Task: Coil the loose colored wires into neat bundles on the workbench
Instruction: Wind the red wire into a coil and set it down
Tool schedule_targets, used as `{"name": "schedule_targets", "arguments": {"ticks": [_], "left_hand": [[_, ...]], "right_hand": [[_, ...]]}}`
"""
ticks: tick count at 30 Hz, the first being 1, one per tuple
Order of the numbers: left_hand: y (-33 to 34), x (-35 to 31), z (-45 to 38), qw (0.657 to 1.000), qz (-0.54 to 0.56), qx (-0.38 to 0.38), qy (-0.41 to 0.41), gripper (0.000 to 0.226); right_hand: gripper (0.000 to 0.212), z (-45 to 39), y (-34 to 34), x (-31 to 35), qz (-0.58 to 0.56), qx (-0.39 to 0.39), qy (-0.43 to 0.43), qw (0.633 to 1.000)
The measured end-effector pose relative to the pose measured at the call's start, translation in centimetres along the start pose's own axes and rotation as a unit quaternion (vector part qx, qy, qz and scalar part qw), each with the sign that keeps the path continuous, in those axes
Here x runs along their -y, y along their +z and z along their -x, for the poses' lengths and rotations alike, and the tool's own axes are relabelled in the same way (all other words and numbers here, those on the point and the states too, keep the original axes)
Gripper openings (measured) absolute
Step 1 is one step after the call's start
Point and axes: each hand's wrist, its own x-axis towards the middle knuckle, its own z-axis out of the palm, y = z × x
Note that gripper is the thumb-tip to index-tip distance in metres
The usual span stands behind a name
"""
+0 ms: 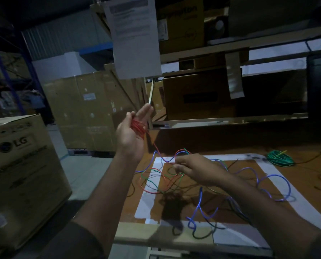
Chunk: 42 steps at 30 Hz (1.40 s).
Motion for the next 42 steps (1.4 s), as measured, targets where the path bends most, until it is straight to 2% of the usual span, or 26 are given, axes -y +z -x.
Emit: {"name": "schedule_targets", "arguments": {"ticks": [2, 4, 6, 8, 10, 11, 15, 16, 17, 19, 20, 23, 24, 28, 30, 35, 38, 40, 42], "left_hand": [[-0.6, 1.3, 0.5, 0.982, -0.185, 0.031, 0.011, 0.031], [-1.2, 2.7, 1.2, 0.918, -0.388, 0.078, 0.006, 0.037], [-1.7, 3.6, 2.1, 0.854, -0.506, 0.123, -0.017, 0.037], [-1.9, 4.4, 3.0, 0.819, -0.544, 0.179, -0.041, 0.050], [-1.7, 4.7, 3.7, 0.805, -0.552, 0.213, -0.047, 0.062], [-1.6, 4.7, 3.7, 0.798, -0.558, 0.222, -0.048, 0.061], [-1.7, 4.2, 3.0, 0.766, -0.595, 0.239, -0.051, 0.032], [-1.5, 3.9, 2.9, 0.769, -0.595, 0.231, -0.039, 0.030], [-1.1, 3.8, 2.7, 0.791, -0.575, 0.207, -0.028, 0.030], [-0.6, 3.3, 2.1, 0.859, -0.494, 0.136, -0.004, 0.030], [-0.4, 3.0, 1.9, 0.877, -0.467, 0.110, 0.015, 0.027], [-0.1, 2.5, 1.2, 0.889, -0.446, 0.087, 0.057, 0.029], [0.0, 2.3, 1.1, 0.904, -0.417, 0.076, 0.052, 0.031], [1.0, 1.1, 1.2, 0.978, -0.199, 0.056, 0.019, 0.031], [1.7, 0.0, 1.2, 0.990, -0.124, 0.058, 0.028, 0.031], [3.1, -3.6, 0.3, 0.996, -0.018, 0.060, 0.056, 0.031], [3.2, -5.2, 0.2, 0.996, 0.030, 0.062, 0.050, 0.032], [3.0, -5.4, 0.4, 0.996, 0.010, 0.055, 0.068, 0.032], [2.6, -5.0, 0.3, 0.993, -0.070, 0.023, 0.095, 0.032]], "right_hand": [[0.013, 0.3, -0.4, 0.7, -0.021, -0.024, -0.028, 0.999], [0.014, 0.3, -1.1, 0.8, -0.067, -0.100, -0.024, 0.992], [0.014, 0.1, -1.9, 0.6, -0.130, -0.167, -0.005, 0.977], [0.014, -0.1, -2.4, 0.1, -0.165, -0.210, 0.001, 0.964], [0.012, -0.2, -2.6, -0.2, -0.185, -0.221, 0.002, 0.958], [0.012, -0.3, -2.5, -0.3, -0.184, -0.221, 0.002, 0.958], [0.010, -0.3, -2.4, -0.7, -0.158, -0.222, 0.008, 0.962], [0.010, -0.2, -2.3, -0.9, -0.155, -0.218, 0.014, 0.963], [0.011, -0.1, -2.2, -1.3, -0.156, -0.210, 0.023, 0.965], [0.011, 0.0, -1.7, -1.8, -0.176, -0.178, 0.043, 0.967], [0.012, 0.1, -1.3, -2.0, -0.189, -0.161, 0.050, 0.967], [0.014, -0.1, -0.7, -2.3, -0.171, -0.140, 0.058, 0.974], [0.015, -0.2, -0.7, -2.5, -0.142, -0.140, 0.063, 0.978], [0.017, -0.7, -0.7, -2.9, -0.076, -0.119, 0.072, 0.987], [0.019, -0.9, -0.4, -3.2, -0.076, -0.115, 0.074, 0.988], [0.032, -0.8, 1.0, -4.6, -0.068, -0.084, 0.091, 0.990], [0.028, -1.0, 1.4, -4.2, -0.043, -0.101, 0.072, 0.991], [0.025, -1.3, 0.8, -3.7, -0.001, -0.149, 0.064, 0.987], [0.024, -1.6, -0.2, -3.2, -0.070, -0.207, 0.079, 0.973]]}}
